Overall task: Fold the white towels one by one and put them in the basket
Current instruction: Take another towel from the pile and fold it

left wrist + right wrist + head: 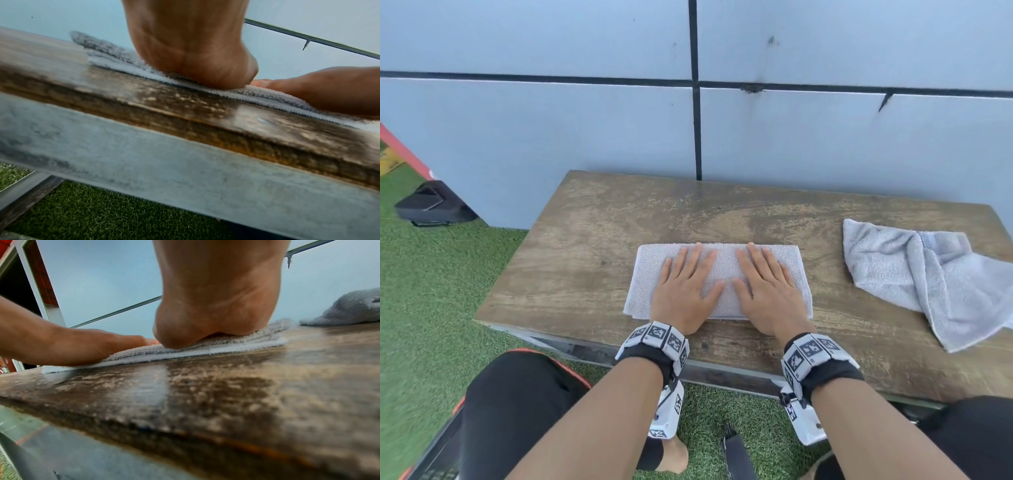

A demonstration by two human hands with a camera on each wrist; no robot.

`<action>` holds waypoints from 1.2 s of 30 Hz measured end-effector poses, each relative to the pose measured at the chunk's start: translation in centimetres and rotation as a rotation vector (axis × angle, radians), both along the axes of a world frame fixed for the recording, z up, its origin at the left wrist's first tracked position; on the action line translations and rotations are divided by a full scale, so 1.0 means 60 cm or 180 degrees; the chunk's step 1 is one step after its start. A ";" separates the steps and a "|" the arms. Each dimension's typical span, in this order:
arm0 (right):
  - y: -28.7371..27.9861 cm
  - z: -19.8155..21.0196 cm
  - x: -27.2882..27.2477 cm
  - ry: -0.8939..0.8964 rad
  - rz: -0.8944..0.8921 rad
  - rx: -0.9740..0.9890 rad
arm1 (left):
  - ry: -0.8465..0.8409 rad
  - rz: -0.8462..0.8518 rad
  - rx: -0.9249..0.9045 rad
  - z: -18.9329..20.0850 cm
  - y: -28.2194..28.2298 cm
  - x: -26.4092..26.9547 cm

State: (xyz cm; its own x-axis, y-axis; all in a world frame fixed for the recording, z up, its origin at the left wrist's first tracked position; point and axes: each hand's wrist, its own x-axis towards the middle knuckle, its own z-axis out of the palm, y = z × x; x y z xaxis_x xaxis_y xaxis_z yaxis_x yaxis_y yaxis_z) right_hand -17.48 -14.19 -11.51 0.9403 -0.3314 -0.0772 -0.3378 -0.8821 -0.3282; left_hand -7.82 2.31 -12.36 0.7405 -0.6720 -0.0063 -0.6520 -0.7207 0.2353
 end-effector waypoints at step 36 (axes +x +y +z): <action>0.047 0.066 -0.075 -0.0304 0.0580 -0.0514 | 0.0517 0.0855 0.0751 0.062 0.084 -0.013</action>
State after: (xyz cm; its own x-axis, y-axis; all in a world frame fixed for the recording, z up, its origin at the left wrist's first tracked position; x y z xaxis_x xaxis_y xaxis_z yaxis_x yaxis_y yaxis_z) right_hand -21.96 -11.36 -7.56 0.9861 -0.1568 0.0551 -0.1428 -0.9691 -0.2009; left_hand -8.63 7.32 -8.65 0.8666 -0.4203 -0.2690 -0.4006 -0.9074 0.1275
